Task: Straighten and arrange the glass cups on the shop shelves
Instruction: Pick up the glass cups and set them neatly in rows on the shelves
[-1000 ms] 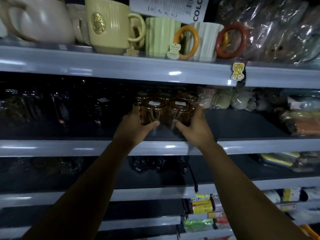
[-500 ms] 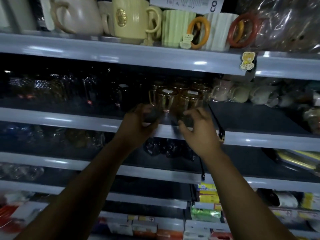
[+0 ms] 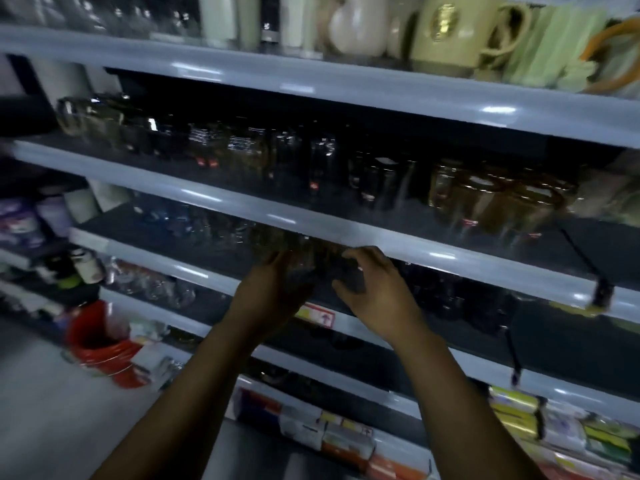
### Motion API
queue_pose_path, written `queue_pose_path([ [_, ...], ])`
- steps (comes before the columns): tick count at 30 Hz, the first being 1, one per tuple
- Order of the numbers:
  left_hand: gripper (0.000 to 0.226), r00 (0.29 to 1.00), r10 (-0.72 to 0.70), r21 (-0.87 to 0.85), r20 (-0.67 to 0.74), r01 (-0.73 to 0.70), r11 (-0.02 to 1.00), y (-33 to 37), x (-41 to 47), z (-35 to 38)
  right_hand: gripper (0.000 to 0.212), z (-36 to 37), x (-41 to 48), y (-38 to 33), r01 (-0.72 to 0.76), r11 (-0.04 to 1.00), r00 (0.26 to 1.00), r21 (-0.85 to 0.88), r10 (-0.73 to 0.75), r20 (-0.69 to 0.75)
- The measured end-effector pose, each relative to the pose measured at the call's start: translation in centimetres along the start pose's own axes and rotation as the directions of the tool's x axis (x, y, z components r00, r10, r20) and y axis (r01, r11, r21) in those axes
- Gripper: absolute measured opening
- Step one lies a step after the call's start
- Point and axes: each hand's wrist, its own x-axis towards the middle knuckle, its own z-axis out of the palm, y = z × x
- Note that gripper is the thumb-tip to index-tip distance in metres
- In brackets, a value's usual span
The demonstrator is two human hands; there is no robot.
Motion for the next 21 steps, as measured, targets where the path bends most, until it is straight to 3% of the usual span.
queue_pose_path([
  [12,0.055,0.985,-0.162,-0.002,-0.054,0.162,0.987,-20.1,-1.7,-12.4,0.049,18.7,7.6,-14.8,-0.072,0.988,0.988,0.133,0.052,0.145],
  [21,0.057,0.968,-0.243,0.005,-0.058,0.243,0.97,-31.4,1.5,-17.6,0.051,29.2,15.1,-20.5,-0.118,0.974,0.971,0.194,0.072,0.227],
])
